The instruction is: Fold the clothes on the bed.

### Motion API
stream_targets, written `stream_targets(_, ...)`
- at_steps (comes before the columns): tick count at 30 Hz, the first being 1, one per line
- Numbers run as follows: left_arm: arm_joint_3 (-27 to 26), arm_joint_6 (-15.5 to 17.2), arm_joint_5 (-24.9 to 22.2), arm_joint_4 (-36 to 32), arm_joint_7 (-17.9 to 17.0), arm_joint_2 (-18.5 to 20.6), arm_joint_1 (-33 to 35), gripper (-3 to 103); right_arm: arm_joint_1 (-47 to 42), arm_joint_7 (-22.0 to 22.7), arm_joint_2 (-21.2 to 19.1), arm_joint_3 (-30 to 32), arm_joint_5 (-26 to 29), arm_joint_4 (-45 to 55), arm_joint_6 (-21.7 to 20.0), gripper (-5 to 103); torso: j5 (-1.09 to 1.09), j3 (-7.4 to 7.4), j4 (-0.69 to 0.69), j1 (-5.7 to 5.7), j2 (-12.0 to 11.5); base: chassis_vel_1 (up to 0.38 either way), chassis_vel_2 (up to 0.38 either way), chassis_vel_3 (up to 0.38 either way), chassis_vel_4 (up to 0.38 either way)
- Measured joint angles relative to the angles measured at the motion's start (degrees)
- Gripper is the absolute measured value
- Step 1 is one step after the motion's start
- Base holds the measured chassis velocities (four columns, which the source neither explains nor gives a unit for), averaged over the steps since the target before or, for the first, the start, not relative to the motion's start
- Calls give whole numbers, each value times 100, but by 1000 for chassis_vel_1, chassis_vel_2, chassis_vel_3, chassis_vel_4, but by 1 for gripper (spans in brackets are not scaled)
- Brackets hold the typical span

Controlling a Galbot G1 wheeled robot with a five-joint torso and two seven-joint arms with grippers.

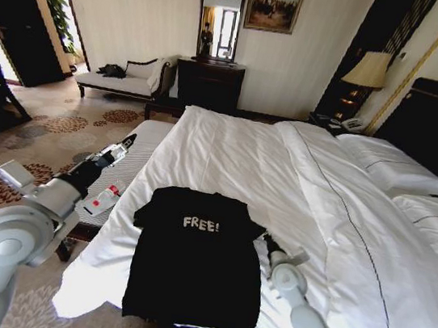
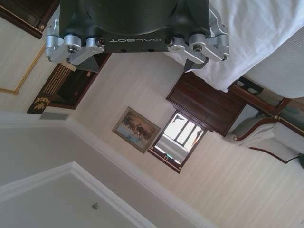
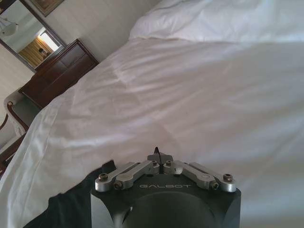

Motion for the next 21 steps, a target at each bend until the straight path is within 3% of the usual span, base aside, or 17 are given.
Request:
stream_targets(8, 64, 0, 2, 97, -1, 22, -111, 100, 640, -216, -366, -208, -76, -765, 25, 0, 0, 0, 1, 0, 0, 0, 0, 0, 0)
stream_targets(21, 203, -10, 18, 264, -1, 32, -308, 100, 738, -294, -320, -163, -249, -1224, 57, 0, -1, 0, 0, 0, -1, 0, 0, 0, 0)
